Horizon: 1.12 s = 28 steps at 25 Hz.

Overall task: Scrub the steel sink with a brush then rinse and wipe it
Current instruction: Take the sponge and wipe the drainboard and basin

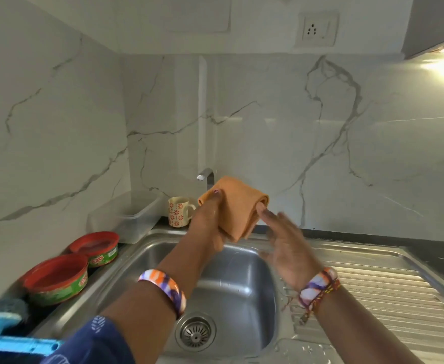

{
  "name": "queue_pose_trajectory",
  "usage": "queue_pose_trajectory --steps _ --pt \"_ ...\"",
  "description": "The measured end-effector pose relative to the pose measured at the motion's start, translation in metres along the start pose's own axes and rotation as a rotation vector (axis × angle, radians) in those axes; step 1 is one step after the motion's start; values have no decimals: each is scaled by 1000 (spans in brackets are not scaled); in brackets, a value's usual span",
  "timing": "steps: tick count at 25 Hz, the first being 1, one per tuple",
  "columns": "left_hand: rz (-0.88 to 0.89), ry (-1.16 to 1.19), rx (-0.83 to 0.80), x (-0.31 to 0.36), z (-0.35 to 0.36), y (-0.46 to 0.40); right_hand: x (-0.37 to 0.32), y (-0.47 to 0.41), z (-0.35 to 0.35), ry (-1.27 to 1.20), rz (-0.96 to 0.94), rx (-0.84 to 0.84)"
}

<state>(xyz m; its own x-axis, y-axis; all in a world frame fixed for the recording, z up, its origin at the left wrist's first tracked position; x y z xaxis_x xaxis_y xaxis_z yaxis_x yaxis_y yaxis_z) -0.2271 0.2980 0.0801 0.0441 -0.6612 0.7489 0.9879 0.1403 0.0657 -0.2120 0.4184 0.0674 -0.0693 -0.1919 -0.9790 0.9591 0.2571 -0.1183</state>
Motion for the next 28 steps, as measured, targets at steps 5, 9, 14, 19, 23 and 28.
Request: queue_pose_trajectory --steps 5,9,14,19,23,28 --pt "103 -416 297 -16 -50 -19 60 -23 48 -420 173 -146" --pt "92 -994 374 11 -138 -48 118 -68 48 -331 368 59" --pt "1 -1913 346 51 -249 -94 186 -148 66 156 481 333" --pt "85 -2258 122 32 -275 -145 177 -234 137 748 -25 239" --pt "-45 -2534 232 25 -300 -170 200 -294 189 1242 -275 31" --pt "-18 -2552 287 33 -293 -168 255 -320 226 1559 -231 -247"
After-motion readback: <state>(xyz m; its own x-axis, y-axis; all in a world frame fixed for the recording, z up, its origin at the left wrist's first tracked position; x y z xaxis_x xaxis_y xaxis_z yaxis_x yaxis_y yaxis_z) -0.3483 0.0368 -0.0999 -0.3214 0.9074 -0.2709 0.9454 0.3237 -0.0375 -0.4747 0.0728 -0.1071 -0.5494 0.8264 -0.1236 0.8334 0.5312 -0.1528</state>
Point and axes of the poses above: each hand's wrist, its own y-axis away from the middle knuckle, its own z-axis out of the palm, x = y × z, the point moved 9 cm from there along -y, towards the middle knuckle, and after that the axes turned 7 degrees about y, right-handed, at the moved point
